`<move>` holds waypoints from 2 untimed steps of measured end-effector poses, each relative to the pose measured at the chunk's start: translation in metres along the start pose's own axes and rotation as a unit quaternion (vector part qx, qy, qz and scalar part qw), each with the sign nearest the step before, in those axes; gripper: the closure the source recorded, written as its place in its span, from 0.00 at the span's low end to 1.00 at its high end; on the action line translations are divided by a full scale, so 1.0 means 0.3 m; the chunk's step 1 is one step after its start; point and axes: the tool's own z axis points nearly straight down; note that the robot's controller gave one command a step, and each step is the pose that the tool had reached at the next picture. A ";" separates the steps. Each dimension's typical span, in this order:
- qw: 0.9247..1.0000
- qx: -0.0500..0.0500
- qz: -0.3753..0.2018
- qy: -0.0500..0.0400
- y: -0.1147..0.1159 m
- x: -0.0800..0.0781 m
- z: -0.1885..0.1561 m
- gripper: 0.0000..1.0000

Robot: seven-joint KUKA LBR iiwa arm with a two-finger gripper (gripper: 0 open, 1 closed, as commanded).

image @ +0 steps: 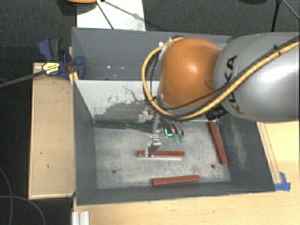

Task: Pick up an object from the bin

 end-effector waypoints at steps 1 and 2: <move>1.000 -0.001 0.002 -0.003 -0.003 -0.006 -0.011 0.00; 0.999 -0.001 0.050 -0.005 -0.116 0.004 0.213 0.00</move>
Offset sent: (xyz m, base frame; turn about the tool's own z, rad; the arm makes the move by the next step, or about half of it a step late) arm -0.0071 -0.0833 -0.1608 0.2431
